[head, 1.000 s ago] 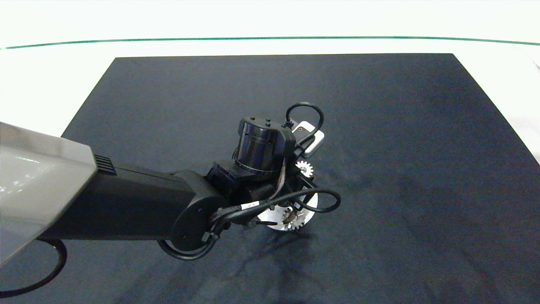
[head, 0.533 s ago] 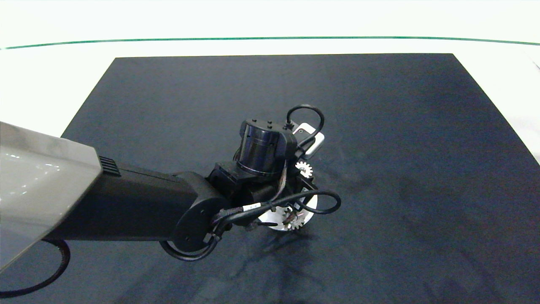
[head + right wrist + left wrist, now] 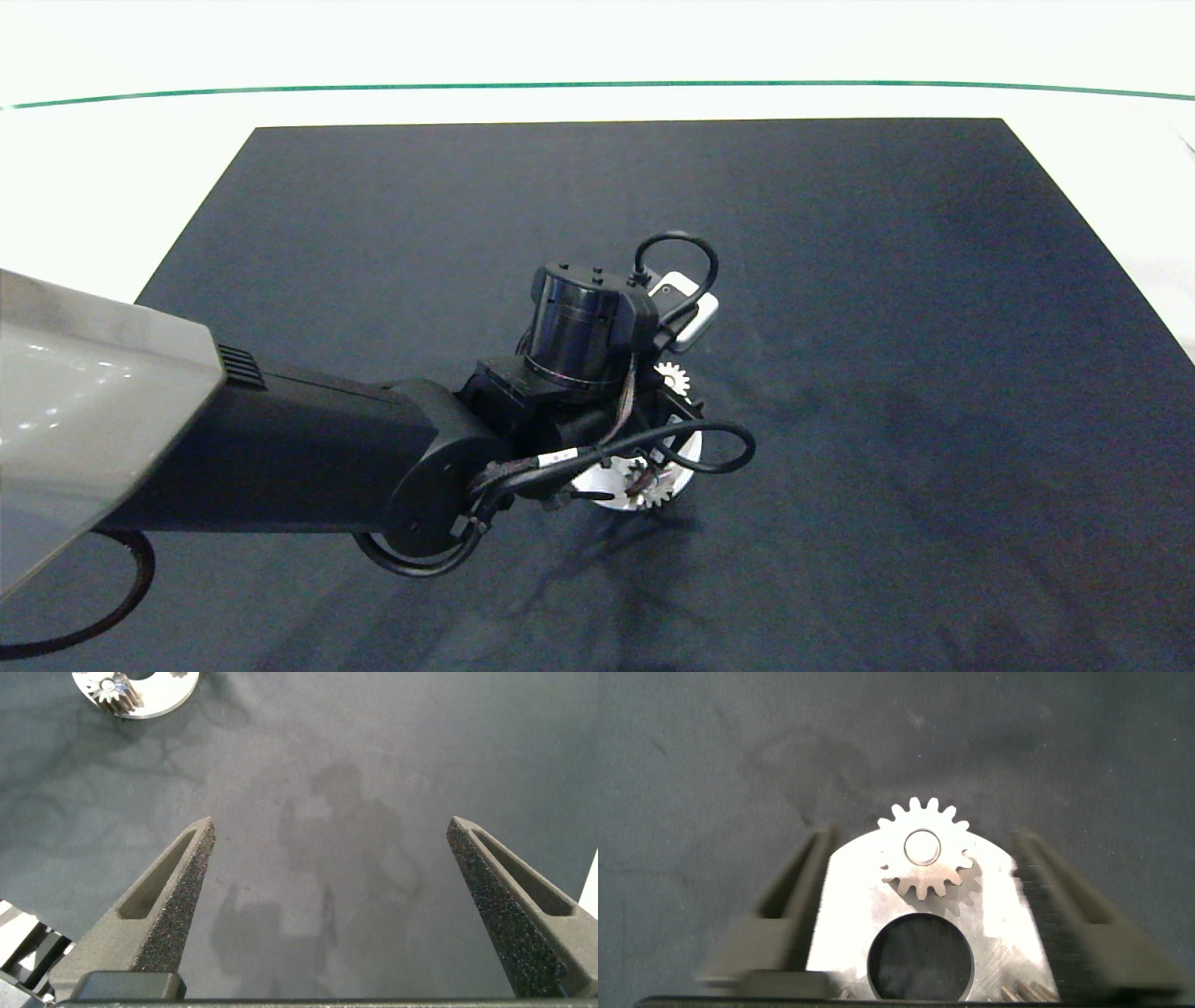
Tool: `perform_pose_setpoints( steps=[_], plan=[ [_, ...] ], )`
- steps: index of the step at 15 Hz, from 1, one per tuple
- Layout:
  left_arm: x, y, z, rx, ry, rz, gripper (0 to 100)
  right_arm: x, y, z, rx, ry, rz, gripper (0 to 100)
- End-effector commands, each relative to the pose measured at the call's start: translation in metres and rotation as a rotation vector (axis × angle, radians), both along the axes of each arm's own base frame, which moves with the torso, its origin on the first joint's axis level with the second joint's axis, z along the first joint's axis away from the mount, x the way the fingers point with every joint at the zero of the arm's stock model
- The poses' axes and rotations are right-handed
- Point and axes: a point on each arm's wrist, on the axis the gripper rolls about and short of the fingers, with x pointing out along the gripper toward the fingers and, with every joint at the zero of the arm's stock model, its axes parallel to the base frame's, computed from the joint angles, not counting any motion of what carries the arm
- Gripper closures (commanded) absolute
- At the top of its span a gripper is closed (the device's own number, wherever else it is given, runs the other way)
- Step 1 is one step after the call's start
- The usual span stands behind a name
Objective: Install three planetary gears onto the carrier pins
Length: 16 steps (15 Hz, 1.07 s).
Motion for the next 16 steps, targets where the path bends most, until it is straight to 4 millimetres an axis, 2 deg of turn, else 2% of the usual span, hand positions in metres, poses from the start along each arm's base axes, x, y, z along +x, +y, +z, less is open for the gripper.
perform_pose_setpoints(
  steps=[1,3,5,8,10,12,13,16],
  plan=[
    [-0.001,0.006,0.013,-0.025,-0.022,0.011,0,0.000,0.000,0.000,-0.004,0.001,0.000,0],
    [-0.004,0.018,0.027,-0.057,-0.023,0.033,0,0.000,0.000,0.000,-0.005,0.003,0.000,0],
    [-0.018,0.038,0.050,-0.089,0.011,0.059,0,0.001,0.001,-0.001,-0.007,0.005,0.003,0],
    [-0.040,0.105,0.083,-0.085,0.014,0.171,0,0.002,0.002,-0.002,-0.010,0.014,0.011,0],
    [-0.054,0.154,0.084,-0.094,-0.001,0.289,0,0.002,0.002,-0.002,-0.010,0.017,0.010,0],
    [-0.064,0.185,0.081,-0.096,-0.006,0.381,0,0.002,0.002,-0.003,-0.008,0.021,0.008,0],
    [-0.074,0.210,0.079,-0.103,-0.017,0.469,0,0.002,0.001,-0.005,-0.005,0.025,0.001,0],
    [-0.098,0.239,0.083,-0.140,-0.063,0.569,0,0.003,0.000,-0.004,0.051,0.042,-0.069,0]
  ],
)
